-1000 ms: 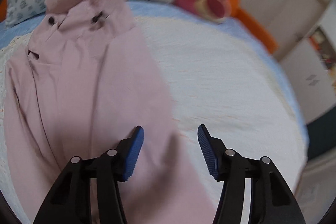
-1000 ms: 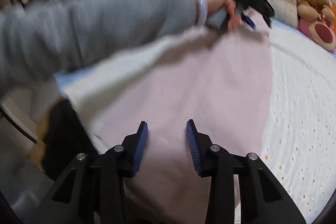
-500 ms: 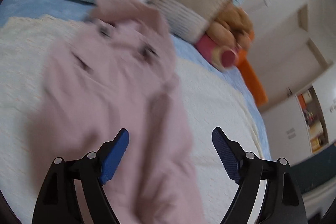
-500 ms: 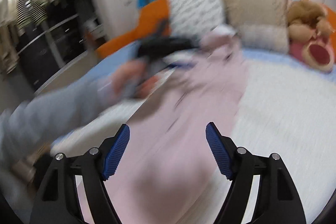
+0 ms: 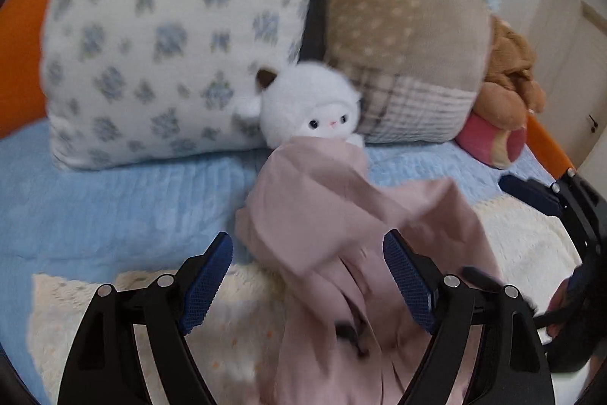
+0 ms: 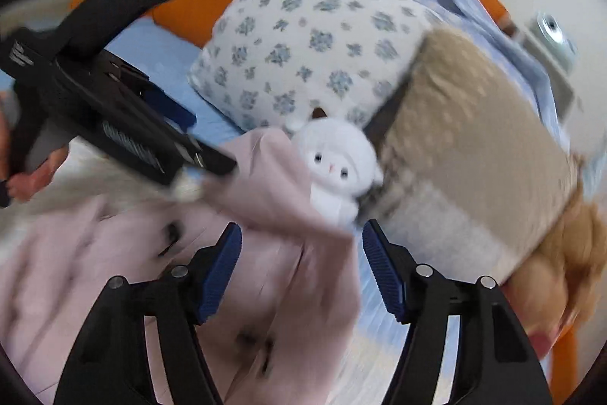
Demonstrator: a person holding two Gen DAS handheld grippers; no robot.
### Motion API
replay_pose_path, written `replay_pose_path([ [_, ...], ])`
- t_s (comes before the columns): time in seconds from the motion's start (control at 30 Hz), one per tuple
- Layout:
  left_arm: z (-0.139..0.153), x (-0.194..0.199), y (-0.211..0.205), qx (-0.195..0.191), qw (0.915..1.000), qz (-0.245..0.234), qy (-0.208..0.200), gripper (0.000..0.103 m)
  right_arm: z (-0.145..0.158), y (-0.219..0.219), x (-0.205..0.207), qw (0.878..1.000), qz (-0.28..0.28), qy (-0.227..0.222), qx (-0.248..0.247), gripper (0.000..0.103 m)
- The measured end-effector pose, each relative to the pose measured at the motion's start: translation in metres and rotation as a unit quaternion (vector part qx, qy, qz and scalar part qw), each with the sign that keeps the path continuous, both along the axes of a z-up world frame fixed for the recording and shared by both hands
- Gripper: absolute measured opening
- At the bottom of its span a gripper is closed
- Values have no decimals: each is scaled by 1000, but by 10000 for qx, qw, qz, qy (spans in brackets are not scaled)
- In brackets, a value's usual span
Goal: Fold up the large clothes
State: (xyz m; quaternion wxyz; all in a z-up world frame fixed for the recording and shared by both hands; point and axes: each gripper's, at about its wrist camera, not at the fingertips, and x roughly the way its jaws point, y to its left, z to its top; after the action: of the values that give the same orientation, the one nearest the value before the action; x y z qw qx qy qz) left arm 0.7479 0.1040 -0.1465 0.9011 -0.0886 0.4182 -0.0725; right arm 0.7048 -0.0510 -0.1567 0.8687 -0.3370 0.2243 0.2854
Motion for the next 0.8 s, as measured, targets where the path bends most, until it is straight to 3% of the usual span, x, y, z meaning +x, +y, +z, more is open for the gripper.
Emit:
replay_pose_path([
  [0.07, -17, 16, 6, -384, 9992, 59, 131, 81, -20, 23, 13, 9986, -97, -98, -509, 61],
  [0.1, -25, 20, 7, -584, 9982, 54, 136, 66, -29, 31, 20, 9976, -114, 25, -680, 34],
  [0.13, -36, 22, 7, -890, 9958, -36, 194, 40, -43, 39, 27, 9955, -92, 346, -873, 13],
  [0.17, -45, 22, 4, -1053, 9941, -106, 244, 26, -50, 43, 32, 9946, -129, 437, -933, 1],
  [0.23, -57, 16, -6, -1093, 9936, -166, 218, 14, -58, 38, 20, 9950, -47, 515, -858, 1],
  [0.33, -47, -4, -21, -948, 9949, -325, 106, 11, -53, 22, -5, 9950, 165, 282, -947, 1],
  [0.4, -29, -19, -30, -859, 9953, -435, 52, 11, -35, 6, -15, 9968, 102, 176, -779, 1],
  [0.5, 22, -66, -56, -683, 9941, -811, -228, 10, 5, -17, -35, 9993, 158, 2, -335, 1],
  [0.63, 69, -138, -86, -673, 9862, -1463, -374, 10, 66, -72, -106, 9981, 444, -52, 424, 1],
  [0.73, 80, -193, -101, -1090, 9797, -1660, -286, 10, 81, -109, -169, 9958, 651, 88, 631, 1],
  [0.8, 73, -230, -116, -1160, 9769, -1792, -134, 10, 76, -124, -200, 9954, 730, 213, 581, 1],
])
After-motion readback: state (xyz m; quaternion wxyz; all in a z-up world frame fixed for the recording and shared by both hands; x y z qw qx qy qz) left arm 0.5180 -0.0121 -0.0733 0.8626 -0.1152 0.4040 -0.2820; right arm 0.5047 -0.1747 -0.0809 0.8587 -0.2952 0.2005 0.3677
